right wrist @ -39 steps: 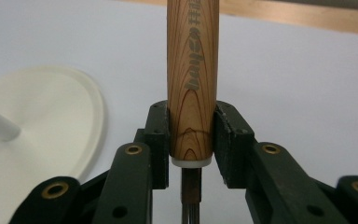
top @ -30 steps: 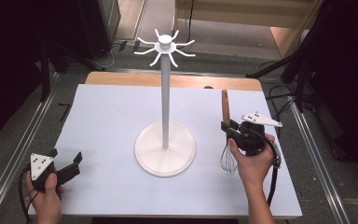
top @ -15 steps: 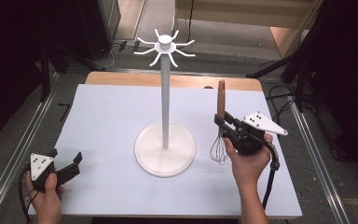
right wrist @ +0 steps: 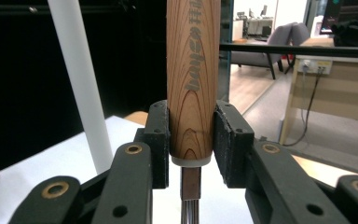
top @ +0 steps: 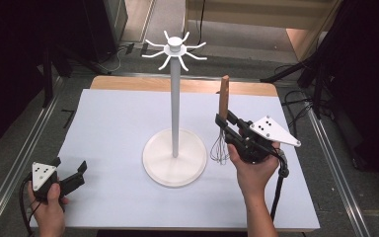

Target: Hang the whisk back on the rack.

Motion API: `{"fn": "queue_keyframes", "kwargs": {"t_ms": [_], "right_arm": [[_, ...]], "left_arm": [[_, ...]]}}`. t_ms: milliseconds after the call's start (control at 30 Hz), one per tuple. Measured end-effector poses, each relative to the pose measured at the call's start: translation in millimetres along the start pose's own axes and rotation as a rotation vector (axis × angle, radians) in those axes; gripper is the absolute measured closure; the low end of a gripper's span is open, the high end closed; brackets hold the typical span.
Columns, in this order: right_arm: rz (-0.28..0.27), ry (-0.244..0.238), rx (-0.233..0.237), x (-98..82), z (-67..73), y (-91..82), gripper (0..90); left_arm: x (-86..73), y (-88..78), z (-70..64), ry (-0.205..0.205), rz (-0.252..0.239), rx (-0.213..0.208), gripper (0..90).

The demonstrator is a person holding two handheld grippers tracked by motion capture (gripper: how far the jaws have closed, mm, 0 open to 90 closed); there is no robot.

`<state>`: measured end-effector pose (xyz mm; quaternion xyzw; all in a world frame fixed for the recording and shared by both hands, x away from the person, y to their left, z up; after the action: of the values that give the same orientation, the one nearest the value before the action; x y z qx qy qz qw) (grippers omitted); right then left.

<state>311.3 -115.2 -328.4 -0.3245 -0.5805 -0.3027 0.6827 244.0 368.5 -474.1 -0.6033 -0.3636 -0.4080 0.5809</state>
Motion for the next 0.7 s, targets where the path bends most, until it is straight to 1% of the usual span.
{"fn": "queue_keyframes", "kwargs": {"t_ms": [100, 133, 167, 233, 267, 300, 367, 400, 533, 567, 633, 700], "right_arm": [[-0.027, 0.006, 0.014, 4.5, 1.5, 0.3, 70.7], [-0.027, 0.006, 0.014, 4.5, 1.5, 0.3, 70.7], [-0.043, 0.011, 0.029, 7.4, 2.8, 0.8, 70.6], [-0.05, 0.011, 0.036, 8.8, 3.6, 0.8, 70.6], [-0.063, 0.011, 0.049, 11.8, 5.9, 0.9, 70.6], [-0.069, 0.011, 0.053, 13.4, 6.9, 0.8, 70.6], [-0.076, 0.008, 0.056, 15.1, 7.7, 0.9, 70.6], [-0.091, 0.007, 0.07, 19.1, 9.2, 0.9, 70.6], [-0.115, -0.003, 0.076, 24.7, 11.6, 0.9, 70.6], [-0.13, -0.009, 0.091, 28.5, 12.9, 1.5, 70.6], [-0.131, -0.007, 0.098, 29.8, 13.7, 1.6, 70.7], [-0.146, -0.011, 0.117, 34.3, 16.1, 2.9, 70.6]], "left_arm": [[0.0, 0.0, 0.0, 0.0, 0.0, 0.0, 15.3], [0.0, 0.0, 0.0, 0.0, -0.001, 0.0, 15.3], [0.0, 0.1, 0.0, 0.0, -0.001, 0.0, 15.3], [0.0, 0.0, 0.0, 0.0, 0.0, 0.001, 15.3], [0.0, 0.1, 0.0, 0.0, 0.0, 0.001, 15.3], [0.0, 0.0, 0.0, 0.0, 0.001, 0.0, 15.3], [0.0, 0.0, 0.0, 0.0, 0.001, 0.0, 15.3], [0.0, 0.0, 0.0, 0.0, 0.0, 0.001, 15.3], [0.0, 0.0, 0.1, 0.0, 0.001, 0.0, 15.3], [0.0, 0.0, 0.1, 0.0, 0.002, 0.0, 15.3], [0.0, 0.0, 0.0, 0.0, 0.001, 0.001, 15.3], [0.0, 0.2, 0.0, -0.002, 0.0, 0.0, 15.3]]}}
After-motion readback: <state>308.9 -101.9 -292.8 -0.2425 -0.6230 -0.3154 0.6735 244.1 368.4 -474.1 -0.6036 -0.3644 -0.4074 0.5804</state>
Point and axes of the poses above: each handheld gripper's, and its own axes: y roughly forward along the jaws, x roughly out of its top, z roughly to its left, the point moved 3 cm from there along y, roughly forward along the jaws
